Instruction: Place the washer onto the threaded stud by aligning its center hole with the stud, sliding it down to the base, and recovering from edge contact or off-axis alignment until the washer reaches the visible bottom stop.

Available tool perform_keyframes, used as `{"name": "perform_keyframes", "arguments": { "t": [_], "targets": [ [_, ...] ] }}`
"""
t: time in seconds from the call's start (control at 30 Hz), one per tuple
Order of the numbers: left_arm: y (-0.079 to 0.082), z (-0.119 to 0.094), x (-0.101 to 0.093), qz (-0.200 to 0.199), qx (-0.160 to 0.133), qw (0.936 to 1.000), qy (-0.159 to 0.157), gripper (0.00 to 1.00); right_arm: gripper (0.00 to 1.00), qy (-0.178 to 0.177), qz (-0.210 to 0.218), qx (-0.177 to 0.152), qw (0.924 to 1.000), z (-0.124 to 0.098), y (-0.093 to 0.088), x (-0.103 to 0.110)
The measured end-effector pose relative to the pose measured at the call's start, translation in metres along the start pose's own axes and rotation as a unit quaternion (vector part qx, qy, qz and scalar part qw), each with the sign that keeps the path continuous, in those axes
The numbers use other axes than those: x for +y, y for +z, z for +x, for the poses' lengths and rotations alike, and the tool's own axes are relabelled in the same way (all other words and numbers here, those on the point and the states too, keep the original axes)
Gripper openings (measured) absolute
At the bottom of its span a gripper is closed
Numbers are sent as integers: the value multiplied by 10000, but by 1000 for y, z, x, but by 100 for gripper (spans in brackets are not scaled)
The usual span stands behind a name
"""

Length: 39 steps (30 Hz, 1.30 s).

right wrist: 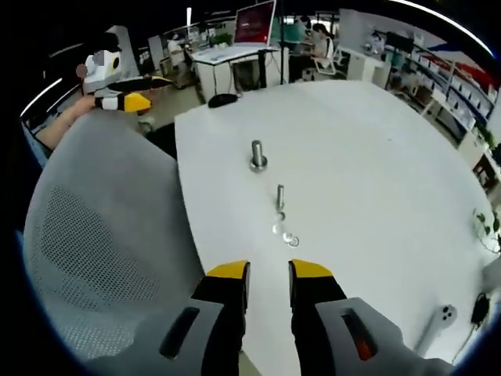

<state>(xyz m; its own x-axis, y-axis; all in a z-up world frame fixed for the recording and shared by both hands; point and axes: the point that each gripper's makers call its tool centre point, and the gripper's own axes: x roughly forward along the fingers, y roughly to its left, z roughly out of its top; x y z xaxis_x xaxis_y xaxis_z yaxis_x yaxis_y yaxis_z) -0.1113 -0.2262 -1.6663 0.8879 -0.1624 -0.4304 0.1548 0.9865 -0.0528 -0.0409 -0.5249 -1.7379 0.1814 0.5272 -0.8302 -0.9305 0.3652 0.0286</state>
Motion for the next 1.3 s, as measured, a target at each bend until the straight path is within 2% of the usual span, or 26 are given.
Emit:
{"name": "perform_keyframes", "arguments": {
  "t": [0.23, 0.6, 0.87, 1.13, 1.3],
  "targets": [
    [-2, -1, 3, -57, 31, 10000, 60, 83, 22, 284, -356, 341, 9984, 28, -2, -5],
    [-6, -1, 6, -70, 128, 9998, 140, 82, 22, 454, -893, 806, 9917, 71, -4, -23],
    [-6, 0, 8, -81, 140, 9997, 205, 80, 22, 607, -1452, 1208, 9801, 99, -11, -26],
    [-6, -1, 9, -134, 132, 9995, 234, 80, 21, 610, -1818, 1465, 9704, 113, -17, -31],
    [-6, -1, 9, -140, 142, 9995, 237, 79, 21, 655, -1900, 1526, 9676, 119, -19, -33]
  ]
}}
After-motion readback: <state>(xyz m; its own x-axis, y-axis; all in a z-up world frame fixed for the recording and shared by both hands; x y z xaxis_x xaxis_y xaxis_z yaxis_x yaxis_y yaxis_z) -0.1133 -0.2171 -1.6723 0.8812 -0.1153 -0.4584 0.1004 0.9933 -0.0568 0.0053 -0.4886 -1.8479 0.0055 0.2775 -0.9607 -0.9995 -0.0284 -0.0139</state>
